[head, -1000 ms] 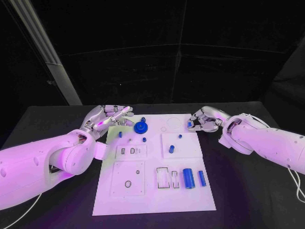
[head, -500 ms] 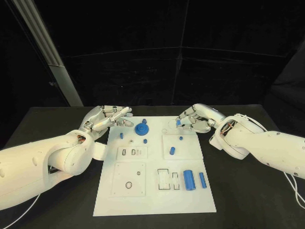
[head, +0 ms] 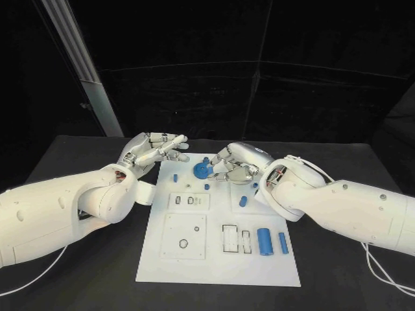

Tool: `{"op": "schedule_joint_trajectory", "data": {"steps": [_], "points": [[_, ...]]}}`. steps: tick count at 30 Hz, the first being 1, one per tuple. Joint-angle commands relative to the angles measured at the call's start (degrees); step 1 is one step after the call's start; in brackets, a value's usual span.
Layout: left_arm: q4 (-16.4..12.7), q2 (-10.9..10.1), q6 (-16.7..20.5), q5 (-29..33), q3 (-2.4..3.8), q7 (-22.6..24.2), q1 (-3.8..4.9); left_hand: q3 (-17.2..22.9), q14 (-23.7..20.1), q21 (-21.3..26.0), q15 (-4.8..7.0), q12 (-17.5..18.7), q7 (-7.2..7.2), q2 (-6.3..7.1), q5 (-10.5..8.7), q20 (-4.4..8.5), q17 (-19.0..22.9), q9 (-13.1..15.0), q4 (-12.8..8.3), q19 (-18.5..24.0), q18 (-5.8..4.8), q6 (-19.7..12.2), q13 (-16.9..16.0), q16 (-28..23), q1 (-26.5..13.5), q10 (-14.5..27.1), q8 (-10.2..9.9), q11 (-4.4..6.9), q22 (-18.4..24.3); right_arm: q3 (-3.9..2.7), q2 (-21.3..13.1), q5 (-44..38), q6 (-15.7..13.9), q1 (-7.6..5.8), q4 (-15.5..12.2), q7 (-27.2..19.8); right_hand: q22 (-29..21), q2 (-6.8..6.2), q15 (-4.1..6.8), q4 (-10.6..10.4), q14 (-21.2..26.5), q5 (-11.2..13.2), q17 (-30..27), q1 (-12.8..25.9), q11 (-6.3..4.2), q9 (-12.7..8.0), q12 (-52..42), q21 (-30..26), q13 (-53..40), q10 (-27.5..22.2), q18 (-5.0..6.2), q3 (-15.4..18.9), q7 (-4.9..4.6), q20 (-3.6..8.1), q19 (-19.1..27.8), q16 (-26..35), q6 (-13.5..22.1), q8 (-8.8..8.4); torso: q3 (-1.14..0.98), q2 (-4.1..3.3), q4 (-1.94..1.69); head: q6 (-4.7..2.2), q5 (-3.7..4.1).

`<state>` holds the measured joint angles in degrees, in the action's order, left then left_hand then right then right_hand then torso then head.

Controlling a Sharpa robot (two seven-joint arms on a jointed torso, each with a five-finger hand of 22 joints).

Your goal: Assemble the parts on the task board

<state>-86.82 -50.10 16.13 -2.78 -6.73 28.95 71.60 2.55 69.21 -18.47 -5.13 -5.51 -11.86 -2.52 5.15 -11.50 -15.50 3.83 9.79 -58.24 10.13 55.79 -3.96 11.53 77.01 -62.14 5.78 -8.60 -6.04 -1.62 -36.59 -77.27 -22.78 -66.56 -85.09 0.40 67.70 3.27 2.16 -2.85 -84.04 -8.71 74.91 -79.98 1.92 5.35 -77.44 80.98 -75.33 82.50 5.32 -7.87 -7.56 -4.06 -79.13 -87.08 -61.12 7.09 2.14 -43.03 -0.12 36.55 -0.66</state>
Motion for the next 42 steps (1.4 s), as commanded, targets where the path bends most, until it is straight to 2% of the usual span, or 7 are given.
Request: {"op": "schedule_joint_trajectory", "data": {"steps": [1,5,12,20,24,42], "points": [[0.5,0.3,0.4,1.5,0.02,1.0,0.25,0.0,-0.3,0.4,-0.18,0.2,-0.18,-0.74,-0.22,-0.14,-0.1,0.0,-0.3,-0.1,0.38,0.4,0.0,-0.3,0.0,-0.5,-0.2,-0.03,0.1,1.02,1.6,-4.3,2.4,0.31,0.6,4.1,-0.1,0.23,0.31,-0.1,-4.6,-0.4,8.8,0.5,-0.48,0.2,0.2,-0.1,-3.6,0.2,-0.92,-0.3,1.42,0.17,0.2,0.0,-2.1,0.24,0.07,0.04,-0.22,0.25,-0.46],[0.8,0.5,0.5,1.9,0.02,1.0,0.41,0.0,-0.3,0.4,-0.18,0.2,-0.18,-0.74,-0.22,-0.14,-0.1,0.0,-0.3,-0.1,0.38,0.4,0.0,-0.3,0.0,-0.5,-0.2,-0.03,0.1,1.81,3.6,-6.0,3.6,0.82,1.4,4.9,0.0,0.17,0.32,-0.1,-4.6,-0.5,8.9,0.7,-0.48,0.2,0.1,-0.1,-3.7,0.3,-0.94,-0.4,1.39,0.2,0.1,0.0,-2.0,0.14,0.04,-0.06,-0.17,0.47,-0.86],[1.0,0.7,0.7,2.1,0.03,1.1,0.51,0.1,-0.3,0.4,-0.19,0.3,-0.17,-0.8,-0.21,-0.14,-0.1,0.0,-0.4,-0.1,0.38,0.4,0.0,-0.3,0.1,-0.5,-0.3,-0.03,0.1,2.27,6.0,-8.7,5.1,1.76,2.5,6.3,0.0,-0.01,0.32,-0.1,-4.6,-0.5,9.0,0.9,-0.45,0.1,0.1,-0.1,-3.7,0.3,-0.94,-0.3,1.35,0.23,0.1,0.0,-1.8,0.01,0.0,-0.07,-0.09,0.72,-1.41],[1.1,1.0,0.8,2.2,0.03,1.1,0.55,0.1,-0.4,0.5,-0.2,0.3,-0.17,-0.81,-0.22,-0.14,-0.2,0.0,-0.4,-0.1,0.37,0.4,0.0,-0.4,0.2,-0.5,-0.3,-0.03,0.2,2.38,7.5,-10.5,5.8,2.65,3.6,6.9,-0.1,-0.13,0.32,-0.1,-4.6,-0.5,8.9,1.0,-0.45,0.1,0.2,-0.1,-3.6,0.2,-0.93,-0.3,1.34,0.24,0.1,0.0,-1.8,-0.03,-0.09,-0.07,-0.02,1.09,-1.68],[1.1,1.0,0.7,2.2,0.03,1.1,0.55,0.1,-0.4,0.5,-0.2,0.3,-0.17,-0.81,-0.22,-0.14,-0.2,0.0,-0.4,-0.1,0.37,0.4,0.0,-0.4,0.2,-0.5,-0.3,-0.03,0.2,2.39,7.8,-11.1,6.8,2.87,3.8,7.2,-0.1,-0.14,0.32,-0.1,-4.6,-0.5,8.9,1.0,-0.45,0.1,0.2,-0.1,-3.6,0.2,-0.93,-0.3,1.34,0.24,0.2,0.0,-1.8,-0.04,-0.07,-0.06,-0.04,1.27,-1.55],[1.2,1.1,0.5,2.2,0.03,1.0,0.56,0.1,-0.4,0.5,-0.2,0.3,-0.17,-0.81,-0.22,-0.14,-0.2,0.0,-0.4,-0.1,0.37,0.4,0.0,-0.4,0.2,-0.5,-0.3,-0.03,0.2,2.4,7.8,-14.1,9.5,3.0,4.0,9.2,-0.4,-0.74,0.29,0.1,-4.6,-0.5,8.6,1.4,-0.38,0.0,0.6,-0.3,-3.3,0.0,-0.87,-0.4,1.24,0.25,0.3,0.1,-1.6,-0.27,-0.12,-0.02,-0.03,1.68,-1.4]]}}
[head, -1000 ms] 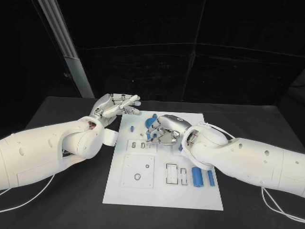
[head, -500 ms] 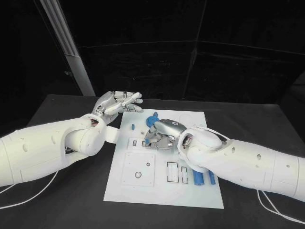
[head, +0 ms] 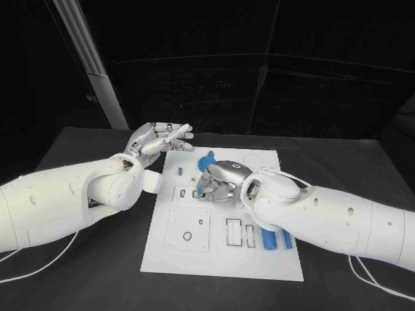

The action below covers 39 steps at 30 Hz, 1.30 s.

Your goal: Assemble the parts on the task board

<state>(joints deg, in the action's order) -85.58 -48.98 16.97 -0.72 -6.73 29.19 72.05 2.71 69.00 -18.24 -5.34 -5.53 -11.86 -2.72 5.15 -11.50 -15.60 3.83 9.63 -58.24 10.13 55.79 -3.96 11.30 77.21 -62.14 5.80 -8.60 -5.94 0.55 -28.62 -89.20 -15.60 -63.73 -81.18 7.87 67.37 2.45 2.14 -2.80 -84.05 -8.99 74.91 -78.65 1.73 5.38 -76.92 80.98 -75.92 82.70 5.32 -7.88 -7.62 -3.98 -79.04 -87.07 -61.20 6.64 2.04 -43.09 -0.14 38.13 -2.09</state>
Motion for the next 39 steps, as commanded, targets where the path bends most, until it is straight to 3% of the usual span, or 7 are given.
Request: {"op": "schedule_joint_trajectory", "data": {"steps": [1,15,19,23,39], "points": [[0.0,0.0,-0.3,0.1,0.02,0.7,0.1,0.0,-0.2,0.2,0.01,0.3,-0.17,-0.61,-0.22,-0.15,-0.1,0.0,-0.3,-0.1,0.37,0.4,0.0,-0.2,0.0,-0.5,-0.3,-0.04,0.0,0.22,-0.3,-2.4,2.4,0.17,0.1,1.9,-0.1,0.01,0.31,0.1,-4.6,-0.3,8.6,0.0,-0.19,0.0,0.1,-0.3,-2.7,-0.2,-0.87,-0.3,1.3,0.16,0.2,0.1,-1.5,0.17,-0.02,0.05,0.0,0.13,0.02],[0.0,0.0,-0.4,0.1,0.02,0.6,0.1,0.0,-0.2,0.2,0.01,0.3,-0.17,-0.61,-0.22,-0.15,-0.1,0.0,-0.3,-0.1,0.37,0.4,0.0,-0.2,0.0,-0.5,-0.3,-0.04,0.0,0.23,-0.5,-3.9,3.9,0.18,-0.5,3.1,-0.9,-1.81,-0.05,0.1,-4.4,-0.4,8.1,1.5,0.3,-0.5,1.0,-0.7,-2.0,-0.8,-0.75,0.0,0.66,-0.07,0.6,0.4,-0.3,-0.87,0.02,0.04,-0.04,0.26,0.13],[0.0,0.0,-0.4,0.1,0.02,0.5,0.1,0.0,-0.2,0.2,0.01,0.3,-0.17,-0.61,-0.22,-0.15,-0.1,0.0,-0.3,-0.1,0.37,0.4,0.0,-0.2,0.0,-0.5,-0.3,-0.04,0.0,0.23,-0.5,-4.0,4.1,0.18,-0.6,3.2,-1.4,-3.25,-0.49,-0.3,-4.4,-2.5,7.9,2.8,0.83,-0.9,1.9,-1.0,-1.3,-1.4,-0.68,0.5,0.04,-0.44,0.8,0.6,1.2,-1.92,0.03,0.03,-0.03,0.24,0.12],[0.0,0.0,-0.5,0.1,0.02,0.5,0.1,0.0,-0.3,0.3,-0.01,0.4,-0.21,-0.62,-0.23,-0.16,-0.1,0.0,-0.3,0.0,0.36,0.4,0.0,-0.3,0.0,-0.5,-0.4,-0.07,0.1,0.23,-0.4,-4.0,4.2,0.18,-0.6,3.4,-1.7,-3.89,-0.71,-0.6,-4.4,-3.2,7.7,3.6,1.09,-1.1,2.3,-1.2,-1.0,-1.7,-0.61,0.7,-0.25,-0.66,1.0,0.7,1.8,-2.33,0.01,0.04,0.0,0.27,0.15],[0.1,0.0,-0.6,0.1,0.02,0.4,0.1,0.0,-0.3,0.3,-0.01,0.4,-0.21,-0.62,-0.23,-0.16,-0.1,0.0,-0.3,0.0,0.36,0.4,0.0,-0.3,0.0,-0.5,-0.4,-0.07,0.1,0.23,-0.2,-4.1,3.2,0.18,-0.7,4.3,-2.9,-5.61,-1.23,-2.9,-4.2,-2.6,7.2,7.2,1.64,-1.3,3.7,-1.9,0.2,-2.6,-0.37,2.9,-0.73,-1.22,1.5,1.1,4.1,-2.86,0.0,0.04,-0.01,0.28,0.26]]}}
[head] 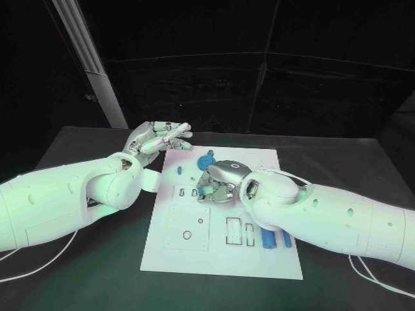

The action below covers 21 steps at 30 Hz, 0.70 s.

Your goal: Assemble the parts on the task board

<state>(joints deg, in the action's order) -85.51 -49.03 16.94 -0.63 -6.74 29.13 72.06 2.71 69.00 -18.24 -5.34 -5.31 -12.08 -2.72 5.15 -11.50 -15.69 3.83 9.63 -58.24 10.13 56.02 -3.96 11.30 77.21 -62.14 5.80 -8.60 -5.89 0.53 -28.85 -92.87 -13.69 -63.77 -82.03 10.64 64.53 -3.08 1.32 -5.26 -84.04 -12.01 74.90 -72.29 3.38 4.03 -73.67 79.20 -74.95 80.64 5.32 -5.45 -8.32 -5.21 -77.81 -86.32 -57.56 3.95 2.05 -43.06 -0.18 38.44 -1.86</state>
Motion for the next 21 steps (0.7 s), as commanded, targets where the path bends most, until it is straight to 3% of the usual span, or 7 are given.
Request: {"op": "schedule_joint_trajectory", "data": {"steps": [1,6,9,13,16,21], "points": [[0.0,0.0,-0.5,0.0,0.02,0.5,0.1,0.0,-0.3,0.3,-0.01,0.2,0.01,-0.62,-0.23,-0.16,-0.1,0.0,-0.3,0.0,0.36,0.2,0.0,-0.3,0.0,-0.5,-0.4,-0.06,0.1,0.26,0.0,-0.4,1.1,0.22,0.2,1.6,-0.2,-0.21,-0.44,-0.8,-4.2,0.8,7.2,1.3,0.03,0.0,0.5,-0.2,-0.8,-0.6,-0.36,0.9,-0.05,-0.02,0.3,0.3,0.7,-0.17,-0.01,0.0,0.02,-0.03,0.03],[0.0,0.0,-0.6,0.0,0.02,0.4,0.1,0.0,-0.3,0.3,-0.01,0.2,0.01,-0.62,-0.23,-0.16,-0.1,0.0,-0.3,0.0,0.36,0.2,0.0,-0.3,0.0,-0.5,-0.4,-0.06,0.1,0.26,0.0,-0.4,-0.7,0.22,0.0,2.2,-0.4,-0.82,-0.67,-3.1,-4.2,4.0,7.2,3.5,0.34,0.0,0.9,-0.4,-0.4,-0.9,-0.34,3.8,-0.36,-0.21,0.3,0.4,2.1,-0.27,-0.02,0.0,0.0,0.0,0.06],[0.0,0.0,-0.7,0.0,0.02,0.3,0.1,0.0,-0.3,0.3,-0.01,0.2,0.01,-0.62,-0.23,-0.16,-0.1,0.0,-0.3,0.0,0.36,0.2,0.0,-0.3,0.0,-0.5,-0.4,-0.06,0.1,0.26,-0.2,-0.4,-3.0,0.24,-0.4,2.2,-0.5,-0.92,-0.92,-4.3,-4.2,4.0,7.2,4.0,0.64,-0.1,1.1,-0.5,-0.2,-1.2,-0.32,5.5,-0.72,-0.42,0.3,0.4,3.4,-0.25,-0.03,0.0,-0.01,0.03,0.11],[0.0,0.0,-0.8,0.0,0.02,-0.2,0.09,0.1,2.1,-0.6,0.54,0.5,0.11,-0.64,-0.26,0.35,-1.2,0.0,-0.6,-1.9,0.49,0.3,0.0,0.8,0.0,-0.6,-0.7,0.19,-0.3,0.25,-1.5,-0.4,-8.8,0.31,-2.3,0.7,-1.0,-0.7,-1.1,-5.3,-4.2,3.2,7.0,3.6,0.86,0.0,1.6,-0.7,0.3,-1.6,-0.24,6.9,-0.93,-0.6,0.5,0.5,4.3,-0.2,-0.09,0.02,-0.02,0.11,-0.31],[0.2,0.0,-0.9,-0.9,0.02,-1.1,0.09,0.2,6.0,-3.0,1.61,0.8,0.55,-0.6,-0.27,1.62,-3.5,0.0,-0.7,-5.7,0.47,0.5,0.0,3.2,-0.3,-1.1,-0.9,0.76,-1.3,0.23,-3.4,0.8,-11.0,0.31,-4.4,-2.8,-1.2,-0.78,-1.2,-5.7,-4.1,2.9,6.8,3.2,0.98,0.0,1.6,-0.9,0.3,-1.7,-0.19,7.7,-1.07,-0.71,0.7,0.6,4.7,-0.2,-0.14,0.12,0.04,0.11,-0.41],[0.5,-0.5,-1.5,-5.6,0.01,-5.1,0.09,-0.3,12.5,-9.4,3.94,-1.0,1.94,-0.16,-0.33,3.97,-9.4,0.1,-0.2,-12.7,0.33,1.9,-1.1,10.1,-1.4,-6.3,-0.9,2.58,-4.5,0.16,-8.0,12.4,-8.9,-0.45,-7.5,-13.6,-7.1,0.34,-1.56,-5.7,-3.4,2.6,4.4,-0.4,1.36,0.1,4.1,-4.1,2.4,-4.0,0.89,9.0,-1.45,-1.1,4.0,2.2,6.0,0.06,0.07,0.24,0.13,-0.2,-0.54]]}}
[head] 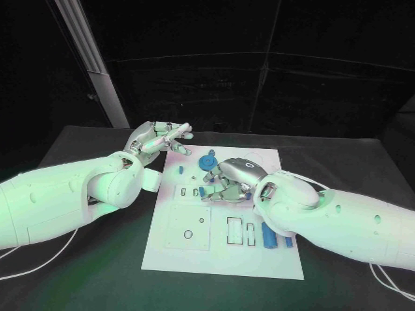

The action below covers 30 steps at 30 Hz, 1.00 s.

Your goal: Assemble the parts on the task board

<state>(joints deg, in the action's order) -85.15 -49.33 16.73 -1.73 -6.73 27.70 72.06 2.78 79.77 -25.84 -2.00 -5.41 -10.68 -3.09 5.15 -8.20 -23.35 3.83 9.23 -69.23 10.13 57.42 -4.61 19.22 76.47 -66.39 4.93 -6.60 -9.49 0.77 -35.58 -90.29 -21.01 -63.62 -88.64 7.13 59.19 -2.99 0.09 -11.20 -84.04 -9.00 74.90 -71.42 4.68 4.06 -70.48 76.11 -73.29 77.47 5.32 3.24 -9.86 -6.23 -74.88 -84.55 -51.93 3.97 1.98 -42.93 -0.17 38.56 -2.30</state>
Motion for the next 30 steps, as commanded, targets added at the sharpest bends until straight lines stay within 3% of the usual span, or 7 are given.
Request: {"op": "schedule_joint_trajectory", "data": {"steps": [1,5,8,15,19,25,30], "points": [[0.3,-0.3,-1.7,-5.8,0.01,-5.3,0.09,-0.6,2.9,-3.3,1.03,-1.7,0.94,0.41,-0.36,1.22,-3.3,0.2,0.4,-3.0,0.39,1.1,-1.0,3.9,-1.0,-3.8,0.2,1.14,-1.7,-0.1,-2.3,13.7,-0.7,-1.06,-1.3,-12.0,-4.1,0.54,-0.33,0.6,-3.0,-0.8,3.0,-2.2,0.04,0.2,2.5,-2.3,2.1,-2.1,1.31,0.5,0.13,-0.09,2.4,1.4,0.2,0.23,0.12,0.23,0.19,-0.43,-0.16],[0.8,-0.6,-3.9,-13.4,0.02,-14.5,0.2,-1.9,7.0,-11.8,3.14,-4.9,2.88,1.35,-0.42,3.3,-28.8,0.9,1.5,-7.1,-0.07,4.1,-3.9,31.4,-2.5,-9.4,1.2,3.47,-8.1,-0.18,-6.9,28.8,2.9,-3.32,-2.5,-17.2,-13.7,1.8,-0.25,2.1,-0.6,-1.7,-4.0,-5.5,-0.1,0.4,9.7,-8.0,8.3,-7.8,2.97,0.8,0.22,-0.01,7.6,6.3,0.1,0.67,-0.01,0.71,0.38,-0.46,-0.35],[1.0,-0.6,-6.7,-19.6,0.03,-22.6,0.64,-2.3,7.9,-30.6,4.04,-9.1,2.8,0.92,-0.46,3.63,-49.8,1.3,2.2,-10.4,-3.33,3.1,-8.3,53.5,-2.5,-9.5,0.9,3.91,-30.0,-0.21,-9.7,36.0,5.0,-4.87,-2.6,-18.8,-18.2,2.62,-0.18,2.7,0.5,-1.8,-7.6,-6.4,-0.22,0.5,13.3,-11.3,11.7,-10.1,3.69,1.2,0.29,0.1,9.6,9.3,0.0,0.91,-0.06,1.02,0.52,-0.59,-0.51],[1.3,0.9,-16.5,-35.0,0.03,-41.2,2.34,-6.9,9.1,-44.1,3.96,-29.3,4.35,-0.97,-0.59,4.32,-63.1,4.7,6.6,-9.4,-4.07,1.8,-24.7,67.2,-8.9,-4.9,7.7,4.4,-45.8,-0.24,-13.9,52.7,7.1,-6.67,-1.5,-21.1,-37.0,4.59,-2.23,3.2,17.2,-1.7,-41.4,-9.1,1.94,0.5,38.4,-32.2,32.4,-26.0,4.79,1.9,-1.1,-1.57,20.8,47.6,0.2,1.13,-0.25,2.1,0.6,-0.29,-0.93],[1.4,2.0,-20.2,-39.9,0.03,-49.1,3.61,-10.8,10.2,-51.9,4.59,-44.5,5.16,-3.63,-1.55,4.63,-66.7,7.9,7.2,-12.4,-5.82,0.4,-38.2,70.8,-12.8,-3.1,14.0,5.06,-57.4,-0.24,-14.5,56.3,8.6,-7.05,-0.1,-22.6,-45.6,5.09,-4.26,4.3,17.5,-1.3,-48.2,-10.1,3.41,0.4,50.5,-46.0,48.1,-24.1,5.48,2.6,-2.09,-4.62,22.5,61.4,-0.9,1.15,-0.55,2.39,0.92,-0.4,-1.61],[2.0,4.4,-23.6,-46.9,-0.02,-56.3,5.03,-16.1,10.2,-53.6,5.46,-57.3,6.38,-2.98,-2.47,5.15,-66.7,12.4,7.6,-12.6,-6.18,0.6,-51.5,70.8,-16.3,-6.7,21.2,6.39,-60.0,-0.24,-14.5,56.8,9.7,-7.36,1.6,-23.5,-49.7,6.59,-3.72,5.2,13.2,-1.3,-49.2,-10.4,2.77,0.3,54.2,-51.4,58.0,-18.7,5.3,3.2,-1.42,-3.82,16.6,67.3,-3.2,0.54,-0.95,3.02,0.81,-0.06,-1.73],[2.6,6.6,-24.7,-49.5,-1.51,-59.0,6.31,-20.0,10.2,-54.9,6.39,-61.9,7.48,-2.45,-2.48,6.27,-66.7,16.2,7.5,-13.3,-6.54,-0.2,-56.4,70.8,-17.8,-8.7,25.9,7.51,-62.3,-0.24,-14.4,55.7,9.7,-7.43,2.5,-23.4,-51.0,6.66,-3.82,5.5,12.4,-1.2,-49.0,-10.2,2.8,0.2,54.9,-53.4,60.9,-18.0,5.25,3.9,-1.64,-3.87,15.3,69.4,-3.3,0.06,-1.0,3.18,0.79,0.05,-1.86]]}}
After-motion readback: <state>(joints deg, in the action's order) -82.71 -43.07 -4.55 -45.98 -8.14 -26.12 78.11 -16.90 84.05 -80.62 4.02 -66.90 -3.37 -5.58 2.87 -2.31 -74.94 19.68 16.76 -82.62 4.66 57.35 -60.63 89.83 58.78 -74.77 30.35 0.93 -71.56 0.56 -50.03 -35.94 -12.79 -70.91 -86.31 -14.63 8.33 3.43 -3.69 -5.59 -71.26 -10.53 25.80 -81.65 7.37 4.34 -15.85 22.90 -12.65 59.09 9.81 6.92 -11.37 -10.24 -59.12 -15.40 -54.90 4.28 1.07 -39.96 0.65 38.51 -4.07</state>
